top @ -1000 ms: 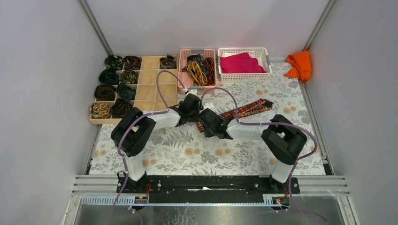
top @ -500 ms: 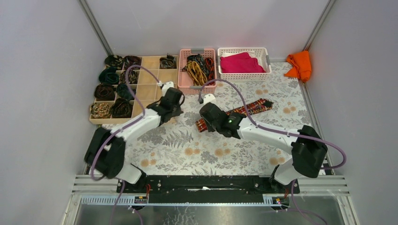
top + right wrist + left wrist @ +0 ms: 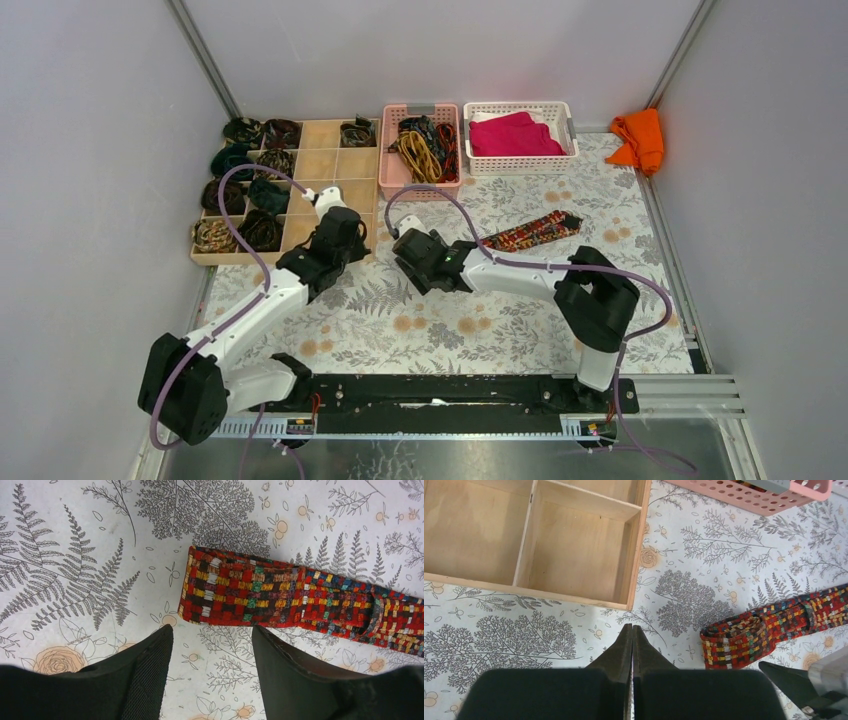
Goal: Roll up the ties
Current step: Roll the tie at the center of the board.
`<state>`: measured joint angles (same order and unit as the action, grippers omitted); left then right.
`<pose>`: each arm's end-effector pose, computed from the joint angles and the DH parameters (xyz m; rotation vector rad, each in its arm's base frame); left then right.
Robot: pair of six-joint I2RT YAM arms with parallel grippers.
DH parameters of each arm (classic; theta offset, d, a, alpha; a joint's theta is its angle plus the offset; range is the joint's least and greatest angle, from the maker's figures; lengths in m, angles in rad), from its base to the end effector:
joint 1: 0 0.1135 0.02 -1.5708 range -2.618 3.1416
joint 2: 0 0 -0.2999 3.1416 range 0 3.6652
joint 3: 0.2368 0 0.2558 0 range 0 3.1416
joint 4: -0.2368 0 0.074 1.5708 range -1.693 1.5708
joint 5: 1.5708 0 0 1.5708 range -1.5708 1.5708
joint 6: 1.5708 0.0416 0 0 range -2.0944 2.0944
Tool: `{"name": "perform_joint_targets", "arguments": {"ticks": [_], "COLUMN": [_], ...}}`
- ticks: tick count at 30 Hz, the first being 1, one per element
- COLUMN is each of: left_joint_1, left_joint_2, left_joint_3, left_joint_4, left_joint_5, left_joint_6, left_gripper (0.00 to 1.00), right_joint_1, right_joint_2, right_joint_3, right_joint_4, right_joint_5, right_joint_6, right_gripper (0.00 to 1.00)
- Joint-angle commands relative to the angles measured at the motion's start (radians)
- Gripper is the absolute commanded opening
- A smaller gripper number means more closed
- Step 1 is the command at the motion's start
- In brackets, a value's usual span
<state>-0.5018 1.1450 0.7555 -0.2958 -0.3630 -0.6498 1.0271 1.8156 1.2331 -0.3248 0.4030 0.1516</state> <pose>0.2143 -0.1007 0.2763 -0.3544 2.1849 -0.2299 0.2222 0.3360 0.2293 -0.8558 2.2230 0.0515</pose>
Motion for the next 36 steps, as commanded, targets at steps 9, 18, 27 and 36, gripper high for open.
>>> {"name": "perform_joint_targets", "arguments": {"ticks": [9,18,27,36], "left_joint_1": [0.022,0.028,0.029,0.03], "left_joint_2": [0.025,0.038,0.028,0.012], "left_joint_3": [-0.031,-0.032,-0.03,-0.037], "left_joint_4": [0.052,0.064,0.071,0.092], "left_joint_5": [0.035,0.048,0.065,0.092], "left_joint_6": [0.005,0.013,0.019,0.019], "left_gripper": [0.0,0.0,0.0,0.0], "right_joint_1": [0.009,0.008,-0.004,-0.092], "right_joint_2": [0.055,0.136,0.215,0.242], "right_joint_3": [0.111,0.119,0.15,0.157], "right_joint_4": [0.013,0.032,0.007,-0.023], "right_joint_5": [0.012,-0.019,0.039,-0.067], "right_joint_6": [-0.067,-0.062,-0.019,0.053], "right_gripper": [0.7,0.75,0.77,0.58]}}
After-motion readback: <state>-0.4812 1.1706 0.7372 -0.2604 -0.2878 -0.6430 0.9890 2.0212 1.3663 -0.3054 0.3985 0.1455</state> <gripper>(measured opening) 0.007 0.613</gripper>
